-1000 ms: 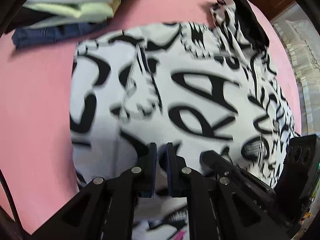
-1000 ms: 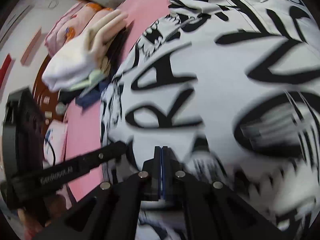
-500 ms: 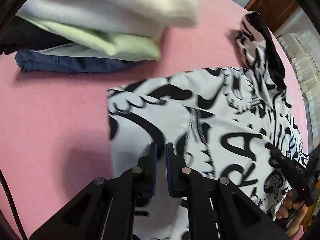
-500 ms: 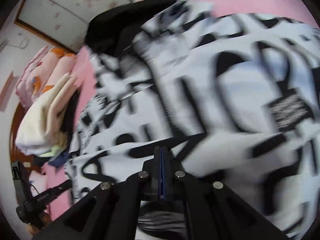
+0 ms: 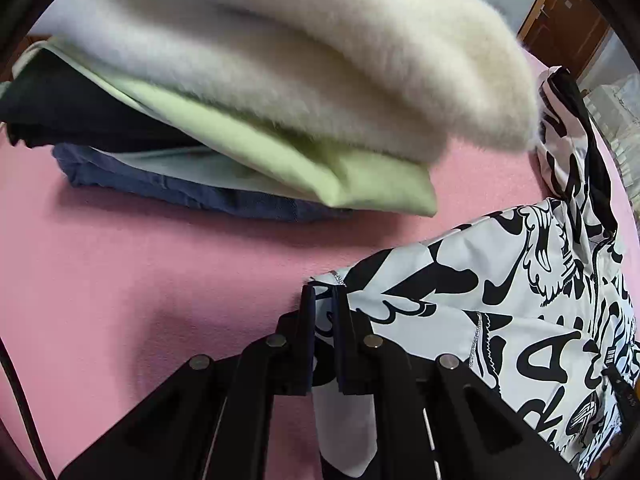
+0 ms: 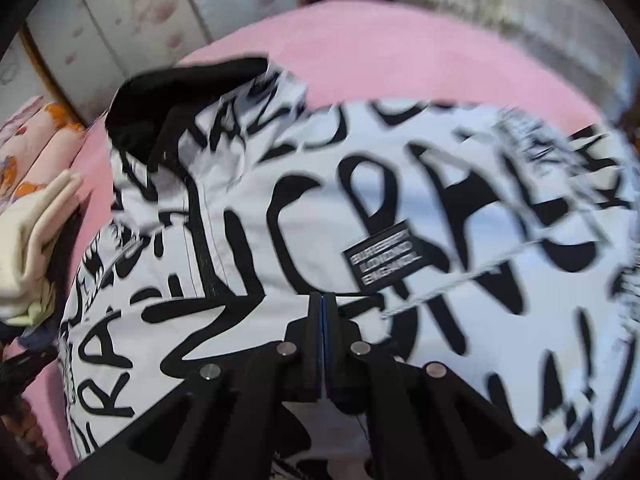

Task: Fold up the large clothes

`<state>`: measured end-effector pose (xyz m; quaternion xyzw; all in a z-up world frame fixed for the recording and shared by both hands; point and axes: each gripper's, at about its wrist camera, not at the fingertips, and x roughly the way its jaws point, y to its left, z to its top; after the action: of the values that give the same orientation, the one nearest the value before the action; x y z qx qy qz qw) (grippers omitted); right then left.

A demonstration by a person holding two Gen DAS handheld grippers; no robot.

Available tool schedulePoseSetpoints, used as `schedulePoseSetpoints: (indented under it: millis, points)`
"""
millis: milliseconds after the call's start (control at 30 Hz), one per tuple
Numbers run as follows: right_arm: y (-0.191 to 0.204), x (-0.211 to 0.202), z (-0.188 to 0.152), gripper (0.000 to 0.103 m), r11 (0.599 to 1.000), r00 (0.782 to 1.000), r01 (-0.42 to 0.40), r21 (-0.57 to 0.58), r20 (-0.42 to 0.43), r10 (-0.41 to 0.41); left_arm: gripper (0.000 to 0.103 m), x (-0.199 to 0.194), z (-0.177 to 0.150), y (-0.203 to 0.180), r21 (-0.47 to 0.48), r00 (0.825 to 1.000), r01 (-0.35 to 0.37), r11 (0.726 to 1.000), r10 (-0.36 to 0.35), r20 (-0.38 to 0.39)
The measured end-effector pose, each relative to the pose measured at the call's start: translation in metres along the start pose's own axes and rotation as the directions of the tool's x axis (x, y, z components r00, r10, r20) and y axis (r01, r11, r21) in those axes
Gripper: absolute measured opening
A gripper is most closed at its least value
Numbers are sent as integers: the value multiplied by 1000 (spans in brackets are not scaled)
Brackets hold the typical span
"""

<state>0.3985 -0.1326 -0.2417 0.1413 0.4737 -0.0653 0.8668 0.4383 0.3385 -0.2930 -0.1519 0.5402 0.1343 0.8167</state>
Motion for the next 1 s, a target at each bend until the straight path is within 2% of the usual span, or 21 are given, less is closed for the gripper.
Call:
schedulePoseSetpoints:
  millis: [67,167,233,333,400,467,500,600,700,767,900,1000]
  points:
    - [-4,-18,-4,0,999,999,-6,33,38,4,7,-9,-4,-3,9,1000,8,1000,-8,0]
    - [-3,-38,-16,0,990,991,-132,58,37,130,8,-25,-17,-15,22,999,47,999,-47,1]
    - [8,-42,-30,0,975,976,-218,43,-6,219,8,-36,-31,-21,32,996,91,995,-91,2]
    - [36,-37,-48,0,963,962,-269,-26,-57,267,8,-51,-53,-31,61,985,172,983,-171,-12]
    - [58,-29,-61,0,946,946,-317,-69,-100,310,8,-59,-69,-38,87,978,210,974,-209,-26]
    - [79,-17,-72,0,928,927,-360,-95,-151,344,8,-60,-84,-45,109,975,221,969,-215,-57]
    - [85,-13,-78,0,926,924,-363,-108,-169,342,8,-59,-92,-47,122,975,215,969,-208,-73]
    - [96,1,-86,0,944,943,-293,-152,-206,260,8,-53,-108,-42,152,980,179,972,-162,-116]
    - [83,2,-80,0,954,956,-261,-145,-175,235,8,-49,-122,-33,148,982,160,976,-143,-121]
    - [67,0,-74,0,964,977,-194,-179,-127,173,8,-49,-129,-24,134,983,156,979,-141,-119]
    - [22,-1,-63,0,983,983,-162,-90,-104,152,8,-50,-134,-18,127,985,148,981,-134,-109]
    - [-2,-6,-58,0,995,995,-79,-67,-59,75,8,-52,-134,-19,143,989,122,982,-108,-102]
